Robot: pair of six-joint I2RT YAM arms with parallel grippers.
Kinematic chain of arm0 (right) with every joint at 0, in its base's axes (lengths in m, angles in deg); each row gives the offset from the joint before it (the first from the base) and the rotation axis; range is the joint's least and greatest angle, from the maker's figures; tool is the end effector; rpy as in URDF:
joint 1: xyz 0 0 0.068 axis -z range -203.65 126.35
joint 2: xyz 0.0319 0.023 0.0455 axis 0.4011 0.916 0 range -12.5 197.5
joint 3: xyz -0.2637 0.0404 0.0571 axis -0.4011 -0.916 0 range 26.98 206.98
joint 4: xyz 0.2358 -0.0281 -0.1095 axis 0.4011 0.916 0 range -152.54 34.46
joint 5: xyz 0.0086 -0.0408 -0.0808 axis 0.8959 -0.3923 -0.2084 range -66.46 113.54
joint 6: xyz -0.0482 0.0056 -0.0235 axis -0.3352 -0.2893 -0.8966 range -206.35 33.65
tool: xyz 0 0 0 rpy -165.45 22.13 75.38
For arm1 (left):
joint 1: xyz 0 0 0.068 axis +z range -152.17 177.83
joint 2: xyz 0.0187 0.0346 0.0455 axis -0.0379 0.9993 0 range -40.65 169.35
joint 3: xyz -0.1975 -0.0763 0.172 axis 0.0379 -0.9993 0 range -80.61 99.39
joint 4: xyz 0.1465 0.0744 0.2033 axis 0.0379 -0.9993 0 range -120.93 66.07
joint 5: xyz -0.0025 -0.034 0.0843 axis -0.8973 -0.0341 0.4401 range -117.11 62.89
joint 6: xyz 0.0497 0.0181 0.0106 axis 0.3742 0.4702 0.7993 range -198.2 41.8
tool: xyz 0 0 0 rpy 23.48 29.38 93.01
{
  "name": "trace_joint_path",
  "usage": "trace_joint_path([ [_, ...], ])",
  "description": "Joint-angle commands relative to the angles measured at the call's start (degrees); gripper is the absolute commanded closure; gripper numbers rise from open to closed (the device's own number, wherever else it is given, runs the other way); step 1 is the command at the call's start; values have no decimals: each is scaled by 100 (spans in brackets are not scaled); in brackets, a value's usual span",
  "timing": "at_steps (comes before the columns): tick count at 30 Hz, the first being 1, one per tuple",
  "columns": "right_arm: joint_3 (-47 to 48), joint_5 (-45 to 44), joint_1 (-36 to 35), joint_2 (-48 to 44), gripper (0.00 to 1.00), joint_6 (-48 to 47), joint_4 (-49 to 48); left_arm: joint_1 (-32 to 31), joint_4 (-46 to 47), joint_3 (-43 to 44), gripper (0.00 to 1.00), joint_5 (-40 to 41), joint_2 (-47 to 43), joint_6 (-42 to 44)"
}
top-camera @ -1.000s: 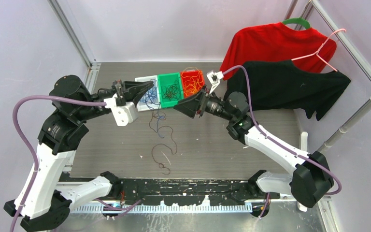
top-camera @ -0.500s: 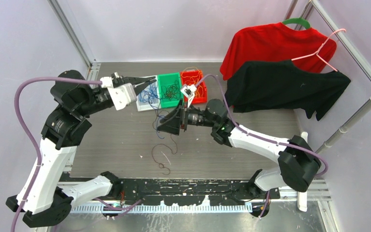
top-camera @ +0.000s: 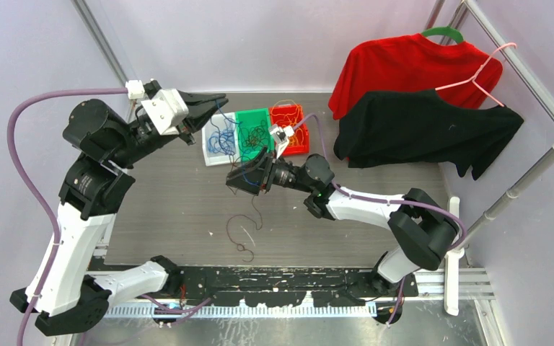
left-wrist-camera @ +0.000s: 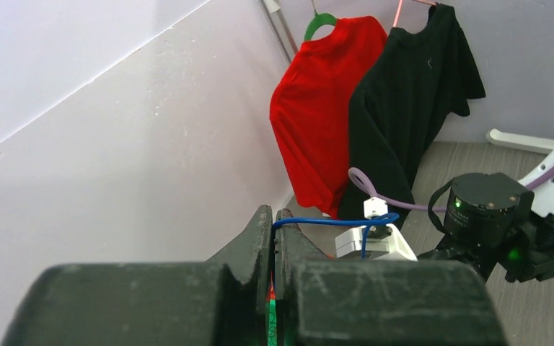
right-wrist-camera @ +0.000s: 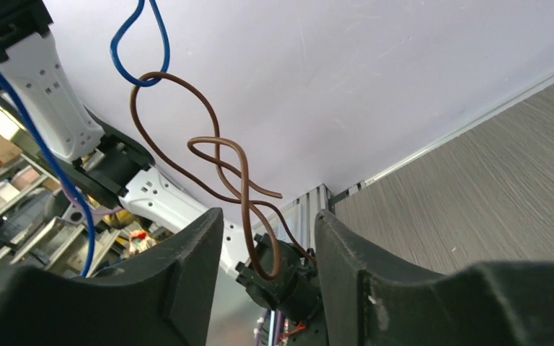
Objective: Untangle the cables
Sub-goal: Untie the cable.
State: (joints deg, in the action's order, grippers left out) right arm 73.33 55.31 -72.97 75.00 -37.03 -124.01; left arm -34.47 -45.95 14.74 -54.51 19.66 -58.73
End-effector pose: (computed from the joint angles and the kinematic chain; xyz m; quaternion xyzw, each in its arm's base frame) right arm 0.2010 0.2626 0.2974 -0.2246 0.5495 0.7006 0.3960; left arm 0.1251 -0.0984 0.5563 0.4308 0.4631 -0.2314 0.7392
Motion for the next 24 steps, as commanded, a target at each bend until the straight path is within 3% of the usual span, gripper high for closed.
trace_joint_path([
  [1, 143, -338, -88, 70, 51, 243, -838, -27, 485, 190, 100, 335, 0, -388],
  [9, 194, -423, -324, 407, 55, 548, -1363, -23, 613, 149, 100, 709, 6, -214],
  [16, -280, -670, -255, 182, 98, 517, -1327, -22, 815, 247, 100, 1248, 29, 336],
  [22, -1106, -829, 163, -473, 99, 73, -436, -23, 1372, 246, 100, 2078, 50, 1242],
  [24, -1230, -927, 290, -726, 99, -292, 374, -23, 1619, 209, 100, 2298, 45, 1384],
])
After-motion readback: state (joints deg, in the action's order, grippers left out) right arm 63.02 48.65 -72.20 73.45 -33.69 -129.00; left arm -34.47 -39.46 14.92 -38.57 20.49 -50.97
